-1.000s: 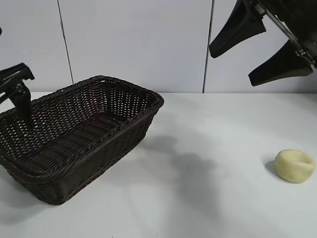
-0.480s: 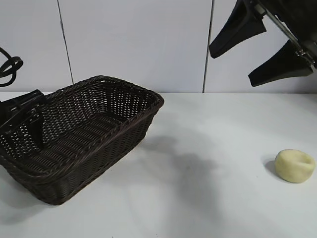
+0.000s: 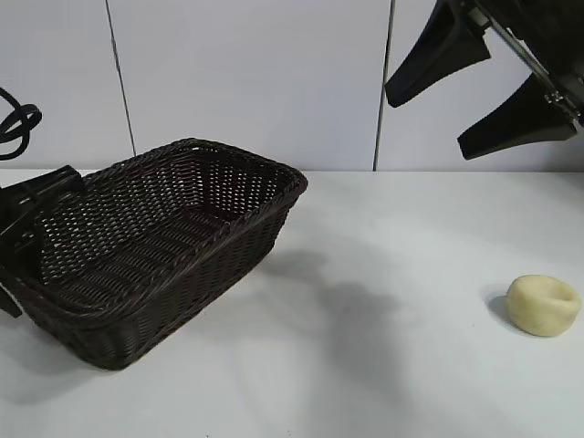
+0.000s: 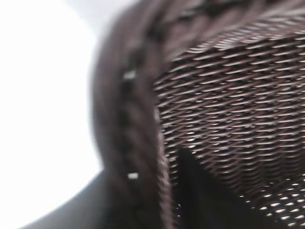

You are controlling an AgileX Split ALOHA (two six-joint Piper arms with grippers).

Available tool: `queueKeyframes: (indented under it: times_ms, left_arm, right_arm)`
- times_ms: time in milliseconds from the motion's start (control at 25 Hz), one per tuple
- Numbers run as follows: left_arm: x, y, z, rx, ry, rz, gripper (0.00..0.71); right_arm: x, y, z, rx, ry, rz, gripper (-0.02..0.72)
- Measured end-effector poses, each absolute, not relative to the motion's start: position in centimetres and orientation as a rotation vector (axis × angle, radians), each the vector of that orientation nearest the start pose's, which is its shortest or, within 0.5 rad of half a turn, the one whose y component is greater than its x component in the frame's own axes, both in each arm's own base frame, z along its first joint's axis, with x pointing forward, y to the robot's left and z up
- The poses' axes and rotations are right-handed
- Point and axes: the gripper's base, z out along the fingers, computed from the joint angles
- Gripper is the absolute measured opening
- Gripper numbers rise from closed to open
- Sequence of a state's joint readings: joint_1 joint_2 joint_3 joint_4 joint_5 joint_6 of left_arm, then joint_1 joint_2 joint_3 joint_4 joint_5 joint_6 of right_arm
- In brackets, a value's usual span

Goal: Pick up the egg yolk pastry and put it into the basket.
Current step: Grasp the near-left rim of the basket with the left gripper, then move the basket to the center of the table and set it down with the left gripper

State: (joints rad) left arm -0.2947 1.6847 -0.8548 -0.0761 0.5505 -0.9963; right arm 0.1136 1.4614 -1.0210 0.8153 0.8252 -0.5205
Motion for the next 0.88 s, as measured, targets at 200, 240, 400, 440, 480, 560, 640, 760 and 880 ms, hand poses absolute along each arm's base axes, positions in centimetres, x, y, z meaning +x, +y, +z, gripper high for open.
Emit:
queueKeyframes:
  times_ms: [200, 240, 400, 440, 480, 560, 640, 760, 880]
  left_arm:
    - [28.5, -9.2, 16.7, -1.084, 2.739, -0.326, 0.101]
    - [28.7, -9.3, 17.0, -1.068, 2.740, -0.336, 0.100]
    - [29.4, -9.6, 18.4, -0.974, 2.768, -0.339, 0.099]
    - [29.6, -9.7, 18.7, -0.942, 2.781, -0.334, 0.099]
    - [29.7, -9.7, 19.0, -0.912, 2.791, -0.331, 0.099]
    - [30.0, -9.8, 19.6, -0.847, 2.806, -0.328, 0.099]
    - [30.3, -9.9, 20.0, -0.796, 2.816, -0.339, 0.099]
    - [30.8, -9.4, 20.6, -0.766, 2.830, -0.415, 0.099]
    - [31.3, -8.0, 20.9, -0.742, 2.833, -0.504, 0.099]
  right_arm:
    - [28.5, 8.2, 27.7, -0.230, 2.514, 0.806, 0.633]
    - [28.5, 8.2, 27.7, -0.231, 2.516, 0.808, 0.633]
    - [28.5, 8.2, 27.7, -0.231, 2.516, 0.808, 0.633]
    - [28.5, 8.2, 27.7, -0.231, 2.516, 0.808, 0.633]
    - [28.5, 8.2, 27.7, -0.232, 2.516, 0.809, 0.633]
    - [28.5, 8.2, 27.7, -0.232, 2.517, 0.809, 0.633]
    - [28.5, 8.2, 27.7, -0.232, 2.517, 0.809, 0.633]
    - [28.5, 8.2, 27.7, -0.233, 2.517, 0.809, 0.633]
    - [28.5, 8.2, 27.7, -0.233, 2.517, 0.809, 0.633]
